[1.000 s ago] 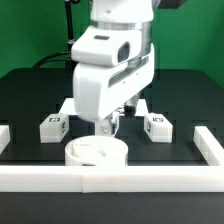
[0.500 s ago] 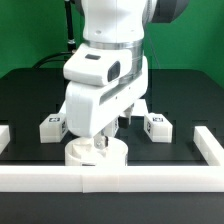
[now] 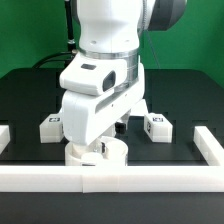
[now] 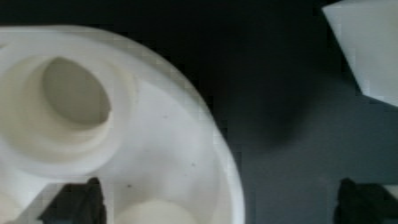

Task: Assemble stool

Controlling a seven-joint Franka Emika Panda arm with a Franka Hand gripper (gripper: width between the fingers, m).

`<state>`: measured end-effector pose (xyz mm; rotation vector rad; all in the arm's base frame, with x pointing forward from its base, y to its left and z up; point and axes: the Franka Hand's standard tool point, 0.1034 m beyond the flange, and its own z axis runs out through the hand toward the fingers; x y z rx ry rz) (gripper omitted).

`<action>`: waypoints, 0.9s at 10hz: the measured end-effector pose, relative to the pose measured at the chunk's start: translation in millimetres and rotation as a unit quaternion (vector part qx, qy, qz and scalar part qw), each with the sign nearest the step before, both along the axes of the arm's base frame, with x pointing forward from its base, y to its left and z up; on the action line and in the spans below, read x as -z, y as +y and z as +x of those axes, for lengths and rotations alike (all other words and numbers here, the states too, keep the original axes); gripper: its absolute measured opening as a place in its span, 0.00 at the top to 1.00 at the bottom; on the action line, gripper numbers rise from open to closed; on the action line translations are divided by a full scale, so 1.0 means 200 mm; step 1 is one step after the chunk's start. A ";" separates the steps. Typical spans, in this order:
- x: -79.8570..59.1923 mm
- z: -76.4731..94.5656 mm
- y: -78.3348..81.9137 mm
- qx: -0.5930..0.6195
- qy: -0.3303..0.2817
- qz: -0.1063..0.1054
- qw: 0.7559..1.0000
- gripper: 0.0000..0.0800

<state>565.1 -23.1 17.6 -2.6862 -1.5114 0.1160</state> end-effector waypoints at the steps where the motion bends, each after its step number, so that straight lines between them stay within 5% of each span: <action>1: 0.02 0.00 -0.01 -0.003 -0.008 0.001 1.000 0.19; 4: 0.03 0.01 -0.01 -0.004 -0.020 0.002 1.000 0.23; 5: 0.03 0.01 -0.01 -0.004 -0.020 0.002 1.000 0.45; 6: 0.03 0.01 -0.01 -0.004 -0.020 0.002 1.000 0.45; 8: 0.03 0.01 -0.01 -0.004 -0.020 0.002 1.000 0.89; 9: 0.03 0.01 -0.01 -0.004 -0.021 0.002 1.000 0.96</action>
Offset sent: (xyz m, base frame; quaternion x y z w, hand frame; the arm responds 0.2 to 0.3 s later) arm -0.0005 0.0001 -0.0007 0.0060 0.0058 -0.0047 1.0000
